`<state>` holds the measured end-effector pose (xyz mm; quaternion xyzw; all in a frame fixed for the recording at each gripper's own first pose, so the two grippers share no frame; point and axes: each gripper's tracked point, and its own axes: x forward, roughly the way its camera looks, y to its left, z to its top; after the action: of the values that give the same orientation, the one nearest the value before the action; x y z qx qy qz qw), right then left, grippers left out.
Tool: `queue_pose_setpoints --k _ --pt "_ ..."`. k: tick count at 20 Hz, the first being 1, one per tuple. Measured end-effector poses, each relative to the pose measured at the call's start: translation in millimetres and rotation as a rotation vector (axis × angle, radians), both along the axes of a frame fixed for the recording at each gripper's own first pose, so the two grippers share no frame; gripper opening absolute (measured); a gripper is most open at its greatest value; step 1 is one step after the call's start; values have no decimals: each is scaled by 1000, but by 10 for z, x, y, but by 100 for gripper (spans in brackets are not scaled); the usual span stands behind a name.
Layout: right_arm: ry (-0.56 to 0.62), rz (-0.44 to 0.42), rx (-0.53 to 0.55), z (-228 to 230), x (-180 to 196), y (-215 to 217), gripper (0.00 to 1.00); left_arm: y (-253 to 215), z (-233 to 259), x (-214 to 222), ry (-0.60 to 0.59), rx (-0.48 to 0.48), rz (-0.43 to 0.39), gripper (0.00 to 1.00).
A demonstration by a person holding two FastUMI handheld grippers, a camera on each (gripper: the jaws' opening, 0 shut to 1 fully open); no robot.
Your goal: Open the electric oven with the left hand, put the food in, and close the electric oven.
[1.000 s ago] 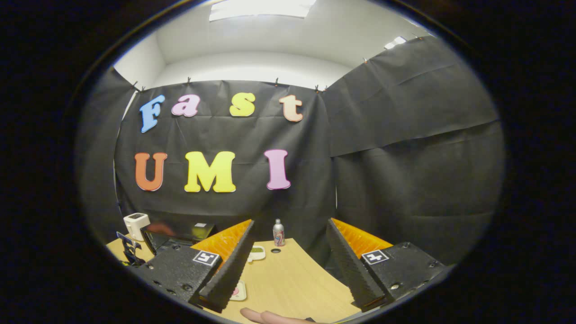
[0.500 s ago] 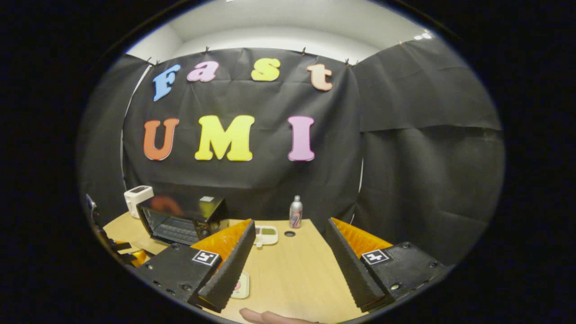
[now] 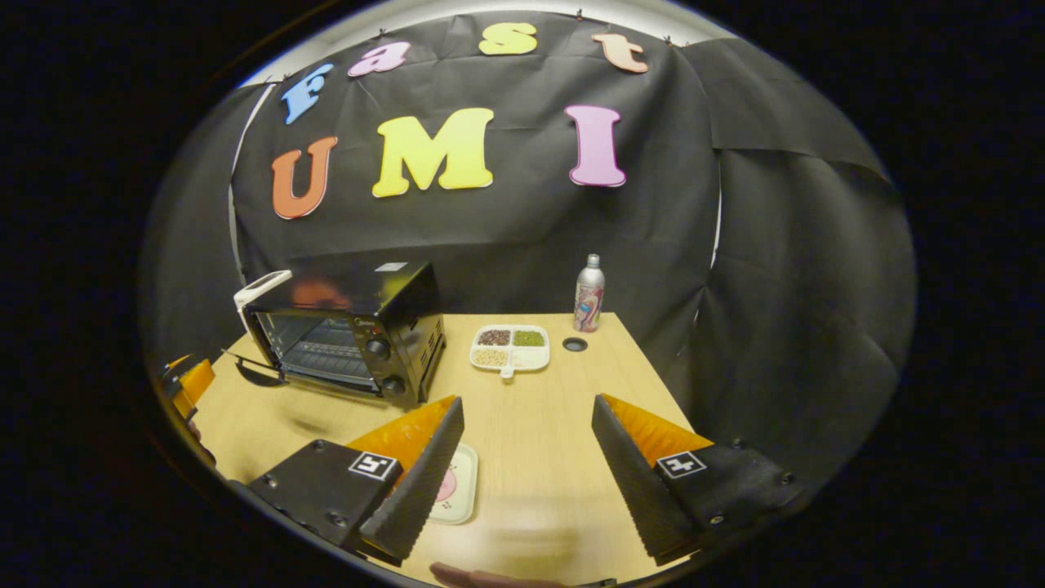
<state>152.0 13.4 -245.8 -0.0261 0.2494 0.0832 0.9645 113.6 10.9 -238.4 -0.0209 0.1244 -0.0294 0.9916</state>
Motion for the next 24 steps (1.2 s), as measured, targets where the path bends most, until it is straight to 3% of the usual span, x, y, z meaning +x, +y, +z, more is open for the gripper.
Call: queue_pose_setpoints --k 8,14,18,19,24 --pt "-94 -6 -35 251 -21 -99 97 -177 59 602 2 -10 -15 95" --pt "-138 5 -21 426 -109 -106 97 -413 193 1211 -32 49 -57 95" --pt "-176 -7 11 590 -180 -157 97 -420 64 1486 33 65 -52 92" --pt "-187 -13 17 618 -201 -182 97 -452 6 1539 65 61 -55 95" --pt "-213 -21 9 712 -309 -275 97 -416 -36 1269 77 60 -66 96"
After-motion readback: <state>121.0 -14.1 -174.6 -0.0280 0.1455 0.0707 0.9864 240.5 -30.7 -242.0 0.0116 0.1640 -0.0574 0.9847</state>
